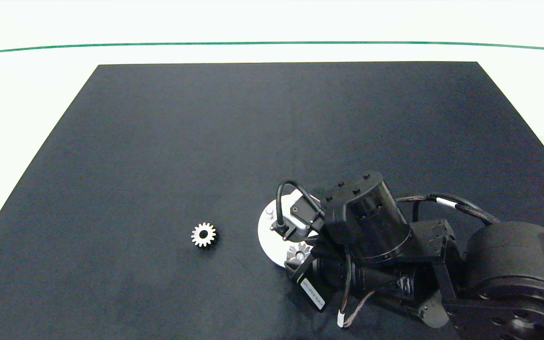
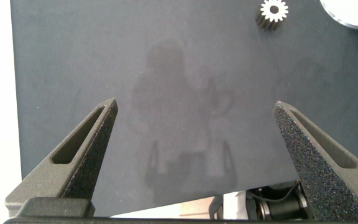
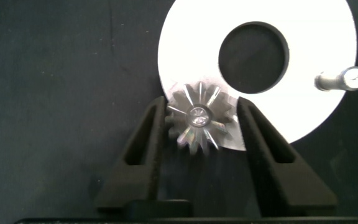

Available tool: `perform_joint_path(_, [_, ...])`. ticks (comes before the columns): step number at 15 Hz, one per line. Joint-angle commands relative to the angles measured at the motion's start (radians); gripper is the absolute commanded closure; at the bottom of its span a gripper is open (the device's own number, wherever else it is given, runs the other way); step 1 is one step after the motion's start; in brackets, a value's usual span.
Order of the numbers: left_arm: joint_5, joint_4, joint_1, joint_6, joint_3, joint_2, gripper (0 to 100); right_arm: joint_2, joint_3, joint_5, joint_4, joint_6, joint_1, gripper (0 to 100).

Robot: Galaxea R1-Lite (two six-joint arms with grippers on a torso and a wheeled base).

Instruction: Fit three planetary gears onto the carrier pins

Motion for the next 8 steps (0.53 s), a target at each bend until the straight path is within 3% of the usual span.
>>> perform_joint_path(1, [0.000, 0.003, 0.000, 0.000, 0.001, 0.001, 0, -0.001, 0.000, -0.002, -0.007, -0.001, -0.001, 0])
perform_joint_path(3, [0.000, 0.003, 0.000, 0.000, 0.001, 0.001, 0, -0.012, 0.002, -0.002, -0.014, 0.002, -0.003, 0])
perform_joint_path(4, [0.002, 0.003, 0.000, 0.000, 0.001, 0.000, 0, -0.097, 0.014, -0.012, -0.010, 0.002, -0.029, 0])
perform_joint_path(6, [0.000, 0.003, -0.002, 0.000, -0.001, 0.000, 0, -0.220, 0.035, -0.026, -0.003, -0.002, -0.114, 0])
perform_joint_path(8, [0.000, 0.003, -0.002, 0.000, 0.003, 0.000, 0, -0.257, 0.051, -0.006, 0.000, 0.002, -0.210, 0])
